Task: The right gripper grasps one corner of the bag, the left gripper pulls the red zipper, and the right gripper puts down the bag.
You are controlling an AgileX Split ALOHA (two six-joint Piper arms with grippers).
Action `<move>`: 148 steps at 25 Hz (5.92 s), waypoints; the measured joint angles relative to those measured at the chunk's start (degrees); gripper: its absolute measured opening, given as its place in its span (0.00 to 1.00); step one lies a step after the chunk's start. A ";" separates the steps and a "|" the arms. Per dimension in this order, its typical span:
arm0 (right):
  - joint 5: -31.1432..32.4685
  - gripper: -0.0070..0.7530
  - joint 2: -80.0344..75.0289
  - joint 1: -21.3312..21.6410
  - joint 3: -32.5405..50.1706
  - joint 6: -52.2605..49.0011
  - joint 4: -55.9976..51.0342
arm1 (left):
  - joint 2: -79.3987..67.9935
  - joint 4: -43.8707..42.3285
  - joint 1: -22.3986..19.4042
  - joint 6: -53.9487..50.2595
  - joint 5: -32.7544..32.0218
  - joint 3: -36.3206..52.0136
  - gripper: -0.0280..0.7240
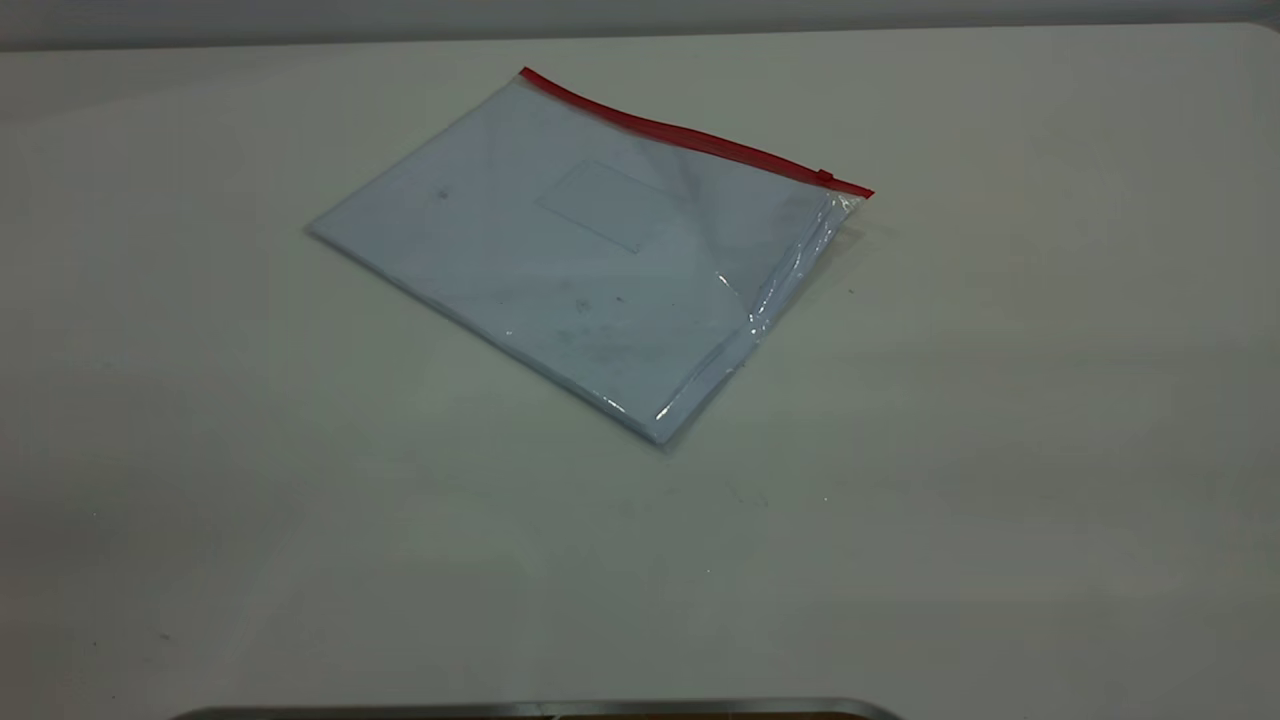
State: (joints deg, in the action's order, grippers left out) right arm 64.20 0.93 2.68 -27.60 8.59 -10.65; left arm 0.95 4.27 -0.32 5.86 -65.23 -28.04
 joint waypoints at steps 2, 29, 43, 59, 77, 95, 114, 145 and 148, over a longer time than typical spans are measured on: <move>-1.72 0.32 -0.70 0.00 -0.06 0.90 -3.77 | -1.81 -0.13 0.00 0.00 1.81 -0.90 0.76; -46.23 0.56 -97.60 -8.97 -14.51 67.64 -66.36 | -89.63 7.55 1.46 11.13 41.66 -31.23 0.76; -29.37 0.56 -138.49 -7.37 -44.61 77.78 -78.70 | -95.16 8.11 2.55 12.25 43.88 -33.42 0.76; -19.56 0.56 -150.23 -5.21 -58.25 72.06 -74.80 | -95.16 8.16 2.66 12.26 44.20 -33.46 0.76; -20.00 0.56 -151.81 -5.13 -58.35 74.80 -80.45 | -97.24 8.16 2.66 12.31 45.40 -33.46 0.76; -20.32 0.09 -152.75 -8.94 -58.41 80.95 -90.58 | -97.24 8.16 2.72 12.53 45.61 -33.46 0.76; -1.43 0.05 -151.32 -16.41 -70.32 60.11 -45.10 | -99.60 8.26 2.98 12.77 48.38 -34.86 0.76; -3.10 0.05 -147.53 -21.74 -74.88 70.25 -56.31 | -139.85 50.19 14.14 73.26 10.08 -71.77 0.76; -3.10 0.05 -147.35 -21.74 -74.88 70.50 -56.47 | -140.05 51.43 14.19 73.36 9.93 -71.81 0.75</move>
State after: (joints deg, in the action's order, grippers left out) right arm 61.10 -146.42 -19.06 -102.48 79.09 -67.12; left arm -139.11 55.70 13.87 79.22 -55.30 -99.85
